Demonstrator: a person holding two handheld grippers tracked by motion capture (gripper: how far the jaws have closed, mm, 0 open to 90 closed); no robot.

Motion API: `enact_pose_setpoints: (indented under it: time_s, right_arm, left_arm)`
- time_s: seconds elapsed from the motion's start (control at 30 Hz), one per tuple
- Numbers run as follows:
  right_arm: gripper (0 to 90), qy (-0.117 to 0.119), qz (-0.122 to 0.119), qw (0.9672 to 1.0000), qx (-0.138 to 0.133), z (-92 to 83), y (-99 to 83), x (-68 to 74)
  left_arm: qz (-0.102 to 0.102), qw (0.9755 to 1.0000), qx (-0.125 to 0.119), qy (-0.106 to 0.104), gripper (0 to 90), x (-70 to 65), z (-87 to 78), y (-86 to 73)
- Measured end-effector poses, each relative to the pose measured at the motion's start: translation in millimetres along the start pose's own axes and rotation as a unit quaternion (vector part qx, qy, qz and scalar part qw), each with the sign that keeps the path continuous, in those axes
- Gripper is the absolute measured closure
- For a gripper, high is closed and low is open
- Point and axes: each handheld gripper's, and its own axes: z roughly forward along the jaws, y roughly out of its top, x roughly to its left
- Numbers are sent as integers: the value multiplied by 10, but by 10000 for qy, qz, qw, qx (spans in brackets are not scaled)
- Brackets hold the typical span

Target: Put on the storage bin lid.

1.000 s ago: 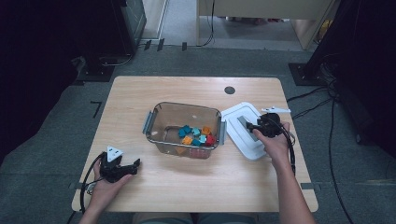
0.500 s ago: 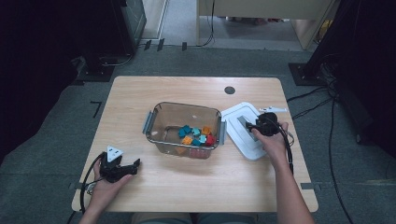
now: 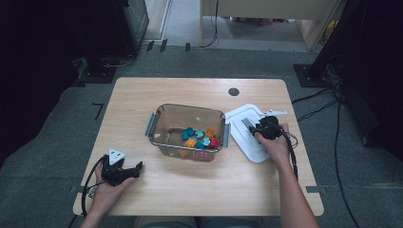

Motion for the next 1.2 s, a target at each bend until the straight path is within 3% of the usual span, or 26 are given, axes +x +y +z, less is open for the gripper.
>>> enact_pose_setpoints:
  time_s: [0.23,0.5,0.73,0.83,1.0,1.2]
  right_arm:
    - [667,-188,-295,9994,-78,60,-17,82]
    - [679,59,-161,9990,-418,49,-113,7]
    - [685,141,-167,9996,-166,-61,-148,17]
    - [685,55,-220,9997,-115,-114,-188,39]
    - [686,92,-76,9999,-31,-196,-241,19]
    - [686,122,-33,9998,-166,-367,-226,-6]
  left_arm:
    - [-1,10000,0,0,138,0,0,0]
    - [-2,10000,0,4,138,-1,0,0]
    - [0,10000,0,4,137,-1,0,0]
    - [0,10000,4,2,138,0,-1,0]
    - [1,10000,3,1,138,0,-1,0]
    - [48,9999,86,-53,137,22,-17,8]
